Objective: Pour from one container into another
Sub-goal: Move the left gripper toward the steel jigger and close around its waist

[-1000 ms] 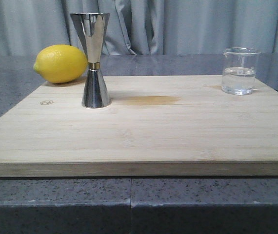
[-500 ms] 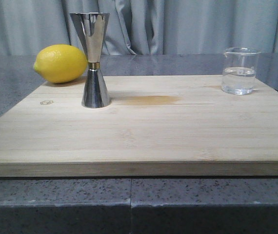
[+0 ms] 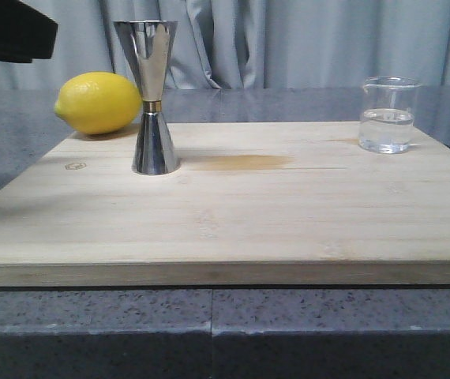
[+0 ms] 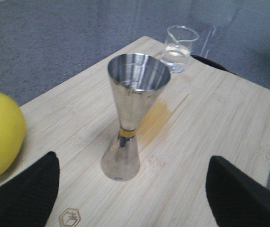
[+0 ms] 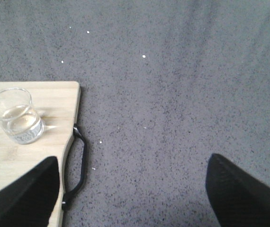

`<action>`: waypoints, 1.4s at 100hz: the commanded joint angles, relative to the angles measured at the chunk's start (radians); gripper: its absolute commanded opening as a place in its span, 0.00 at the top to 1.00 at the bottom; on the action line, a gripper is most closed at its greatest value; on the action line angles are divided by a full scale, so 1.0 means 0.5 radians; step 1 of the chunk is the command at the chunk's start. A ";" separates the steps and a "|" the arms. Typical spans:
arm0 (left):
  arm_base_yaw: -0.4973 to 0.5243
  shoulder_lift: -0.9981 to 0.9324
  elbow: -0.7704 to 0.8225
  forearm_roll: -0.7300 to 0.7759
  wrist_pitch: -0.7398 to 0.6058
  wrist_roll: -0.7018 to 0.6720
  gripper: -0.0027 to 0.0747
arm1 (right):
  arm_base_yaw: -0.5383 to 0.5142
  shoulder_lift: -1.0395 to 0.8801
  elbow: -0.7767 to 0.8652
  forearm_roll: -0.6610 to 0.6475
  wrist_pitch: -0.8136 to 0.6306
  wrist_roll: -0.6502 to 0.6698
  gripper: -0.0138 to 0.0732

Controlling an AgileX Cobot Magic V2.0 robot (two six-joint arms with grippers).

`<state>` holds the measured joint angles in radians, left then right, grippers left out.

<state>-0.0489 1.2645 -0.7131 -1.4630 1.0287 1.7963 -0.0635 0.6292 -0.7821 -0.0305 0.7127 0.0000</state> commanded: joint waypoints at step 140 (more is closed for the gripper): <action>-0.460 0.915 -0.321 -0.777 0.476 1.033 0.30 | 0.000 0.015 -0.069 -0.005 -0.170 -0.023 0.17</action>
<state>-0.2682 1.7586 -0.8468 -1.7725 1.1547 2.3101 -0.0635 0.6292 -0.7821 -0.0290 0.6992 0.0000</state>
